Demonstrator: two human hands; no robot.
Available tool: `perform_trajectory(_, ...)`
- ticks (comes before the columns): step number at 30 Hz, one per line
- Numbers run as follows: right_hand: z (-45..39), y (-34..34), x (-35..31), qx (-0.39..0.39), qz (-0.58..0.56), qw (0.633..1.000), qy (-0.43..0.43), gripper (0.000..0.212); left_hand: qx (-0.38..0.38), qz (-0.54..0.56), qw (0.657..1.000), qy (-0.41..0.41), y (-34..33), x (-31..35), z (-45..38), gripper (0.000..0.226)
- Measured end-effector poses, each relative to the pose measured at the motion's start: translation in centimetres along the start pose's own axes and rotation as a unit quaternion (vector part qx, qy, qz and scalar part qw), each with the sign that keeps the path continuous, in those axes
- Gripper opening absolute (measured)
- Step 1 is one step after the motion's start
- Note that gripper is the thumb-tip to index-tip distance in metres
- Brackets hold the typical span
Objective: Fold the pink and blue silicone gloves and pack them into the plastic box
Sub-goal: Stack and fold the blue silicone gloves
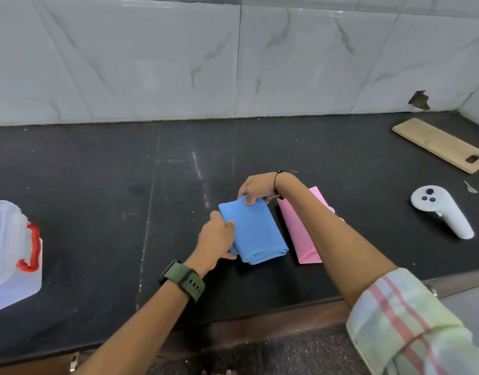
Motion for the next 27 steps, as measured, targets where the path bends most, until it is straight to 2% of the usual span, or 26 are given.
perform_trajectory(2, 0.3, -0.2, -0.5, 0.037, 0.092, 0.995, 0.018, 0.038, 0.018, -0.033, 0.999, -0.011, 0.2, 0.0, 0.1, 0.012)
perform_trajectory(4, 0.3, -0.4, -1.0, 0.092, 0.174, 0.980, 0.034, 0.038, 0.076, -0.171, 0.981, -0.046, 0.8, 0.6, 0.3, 0.019)
perform_trajectory(6, 0.3, -0.3, -0.7, 0.158, 0.210, 0.964, 0.032, 0.038, 0.187, -0.346, 0.914, -0.101, 1.4, 1.7, 0.9, 0.029)
perform_trajectory(7, 0.5, -0.4, -0.5, 0.194, 0.223, 0.955, 0.034, 0.038, 0.230, -0.386, 0.884, -0.132, 1.5, 2.4, 1.3, 0.033)
perform_trajectory(8, 0.7, -0.6, -0.3, 0.233, 0.235, 0.943, 0.043, 0.037, 0.252, -0.401, 0.865, -0.163, 1.3, 2.9, 1.4, 0.036)
perform_trajectory(10, 1.0, -1.5, -0.3, 0.302, 0.259, 0.914, 0.076, 0.035, 0.232, -0.411, 0.852, -0.226, 0.1, 3.4, 0.9, 0.043)
perform_trajectory(12, 1.1, -2.7, -0.1, 0.345, 0.245, 0.900, 0.104, 0.036, 0.170, -0.409, 0.857, -0.263, -1.5, 3.4, 0.2, 0.047)
perform_trajectory(14, 1.1, -3.6, 0.3, 0.368, 0.215, 0.898, 0.106, 0.040, 0.124, -0.388, 0.874, -0.264, -2.2, 3.1, -0.3, 0.049)
perform_trajectory(17, 1.1, -3.9, 0.8, 0.376, 0.203, 0.899, 0.100, 0.045, 0.123, -0.369, 0.885, -0.258, -2.3, 2.7, -0.7, 0.050)
perform_trajectory(23, 1.0, -4.5, 1.0, 0.371, 0.199, 0.902, 0.100, 0.046, 0.152, -0.384, 0.875, -0.254, -2.4, 1.8, -0.5, 0.050)
perform_trajectory(27, 1.3, -3.9, 0.2, 0.365, 0.198, 0.904, 0.104, 0.041, 0.126, -0.358, 0.889, -0.255, -1.7, 2.6, -0.4, 0.049)
Point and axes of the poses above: each hand's wrist, its own z-axis away from the middle knuckle, its own y-axis out of the back of the hand, x = y × z, the point moved 8 cm from there along -z, towards the middle knuckle, and after that the axes turned 7 degrees about -z, right-handed, at the moved point
